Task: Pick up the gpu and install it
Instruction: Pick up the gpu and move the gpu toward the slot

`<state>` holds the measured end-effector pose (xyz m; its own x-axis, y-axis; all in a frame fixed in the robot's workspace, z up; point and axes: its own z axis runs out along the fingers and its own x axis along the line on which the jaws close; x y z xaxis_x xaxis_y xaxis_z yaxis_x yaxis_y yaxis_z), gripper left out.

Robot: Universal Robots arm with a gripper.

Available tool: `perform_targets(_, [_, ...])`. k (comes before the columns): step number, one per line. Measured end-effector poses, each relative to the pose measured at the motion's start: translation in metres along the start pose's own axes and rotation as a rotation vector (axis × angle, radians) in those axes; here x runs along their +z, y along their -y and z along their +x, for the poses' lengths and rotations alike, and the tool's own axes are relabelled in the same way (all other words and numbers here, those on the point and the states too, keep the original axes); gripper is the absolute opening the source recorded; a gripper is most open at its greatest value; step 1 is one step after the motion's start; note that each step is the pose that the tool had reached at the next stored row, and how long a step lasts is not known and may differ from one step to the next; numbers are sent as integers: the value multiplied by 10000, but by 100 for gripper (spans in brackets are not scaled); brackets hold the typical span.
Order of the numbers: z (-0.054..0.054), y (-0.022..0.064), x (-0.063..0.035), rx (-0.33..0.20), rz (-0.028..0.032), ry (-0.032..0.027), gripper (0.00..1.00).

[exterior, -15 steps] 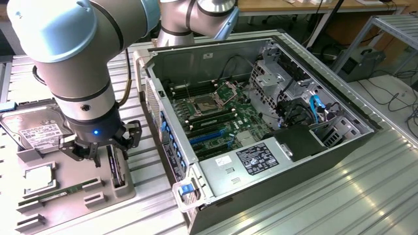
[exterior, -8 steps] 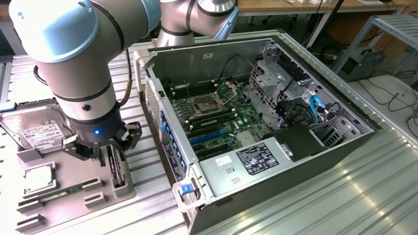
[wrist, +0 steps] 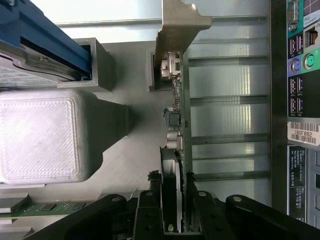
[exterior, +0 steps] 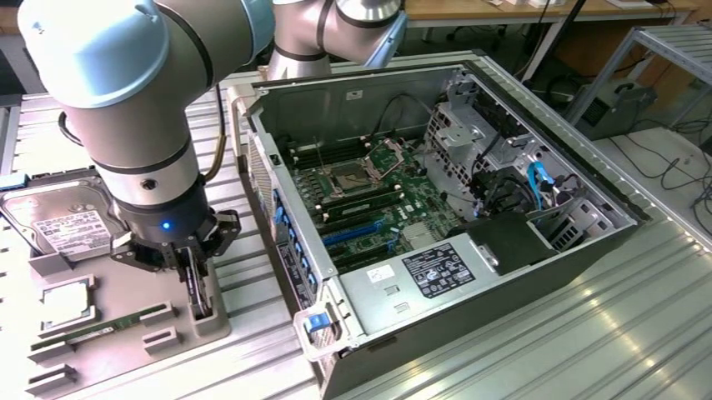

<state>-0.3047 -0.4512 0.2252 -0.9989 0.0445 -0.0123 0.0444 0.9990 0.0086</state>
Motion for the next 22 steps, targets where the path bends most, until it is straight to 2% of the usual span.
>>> perform_targets(1, [-2, 0, 2, 0, 0, 0, 27])
perform_targets(17, [-6, -1, 5, 0, -3, 2, 27])
perform_targets(22, [-7, -1, -99, 1, -1, 2, 27])
